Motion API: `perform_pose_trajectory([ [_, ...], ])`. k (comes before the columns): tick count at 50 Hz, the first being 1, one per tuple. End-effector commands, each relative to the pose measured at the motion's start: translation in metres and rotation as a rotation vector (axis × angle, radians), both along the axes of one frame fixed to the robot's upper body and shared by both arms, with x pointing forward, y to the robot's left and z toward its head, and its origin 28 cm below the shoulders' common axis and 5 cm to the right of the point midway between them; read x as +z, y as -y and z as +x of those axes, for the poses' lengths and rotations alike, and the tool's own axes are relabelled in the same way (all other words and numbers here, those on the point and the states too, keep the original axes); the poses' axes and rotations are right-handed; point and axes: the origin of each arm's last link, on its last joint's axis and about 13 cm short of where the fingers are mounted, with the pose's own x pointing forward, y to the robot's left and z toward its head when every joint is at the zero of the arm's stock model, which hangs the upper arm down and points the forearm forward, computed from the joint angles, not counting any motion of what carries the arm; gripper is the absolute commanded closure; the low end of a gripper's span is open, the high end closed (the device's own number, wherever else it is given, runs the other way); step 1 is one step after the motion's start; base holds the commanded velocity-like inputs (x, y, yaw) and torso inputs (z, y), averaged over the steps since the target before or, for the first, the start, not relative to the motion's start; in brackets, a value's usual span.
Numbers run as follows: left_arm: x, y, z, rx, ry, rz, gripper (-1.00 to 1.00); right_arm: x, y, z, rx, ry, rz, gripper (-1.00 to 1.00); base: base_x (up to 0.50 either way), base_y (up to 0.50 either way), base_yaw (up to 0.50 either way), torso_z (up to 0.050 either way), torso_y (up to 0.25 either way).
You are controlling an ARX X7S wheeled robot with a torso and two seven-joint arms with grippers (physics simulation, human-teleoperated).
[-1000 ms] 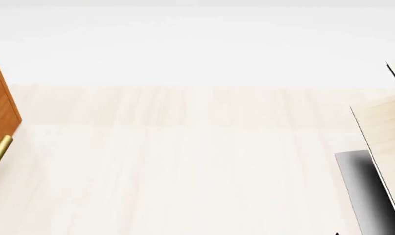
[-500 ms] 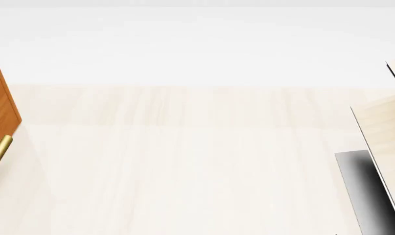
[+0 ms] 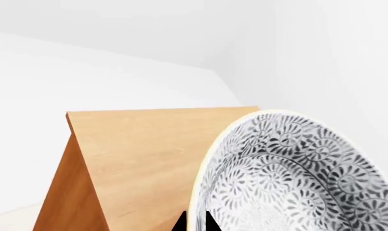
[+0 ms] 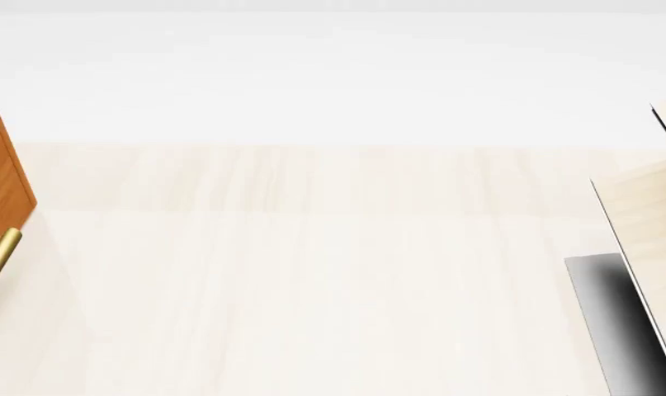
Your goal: Close the top drawer of the cabinet and put the bowl on top of it.
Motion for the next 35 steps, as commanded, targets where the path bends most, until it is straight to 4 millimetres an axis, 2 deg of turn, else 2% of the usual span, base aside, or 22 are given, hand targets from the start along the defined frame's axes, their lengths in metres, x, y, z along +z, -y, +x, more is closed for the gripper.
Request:
perform_pose_trajectory([
  [1, -0.011, 0.003, 0.004, -0.032, -0.019, -0.010, 1.00, 0.000, 0.000, 0.000, -0.001, 0.000, -0.001, -1.00, 0.00, 0.00, 0.00, 0.000, 0.000],
  [21, 0.005, 0.008, -0.007, -0.105, 0.041, -0.004, 1.00, -0.002, -0.001, -0.001, 0.004, -0.005, 0.003, -1.00, 0.00, 0.00, 0.00, 0.000, 0.000],
  [22, 0.005, 0.008, -0.007, -0.108, 0.043, -0.011, -1.00, -0.004, 0.000, -0.001, 0.003, -0.006, 0.002, -1.00, 0.00, 0.00, 0.00, 0.000, 0.000],
  [35, 0.009, 0.014, -0.011, -0.174, 0.064, -0.014, -1.00, -0.005, 0.001, -0.002, 0.001, -0.007, 0.004, -1.00, 0.00, 0.00, 0.00, 0.000, 0.000],
])
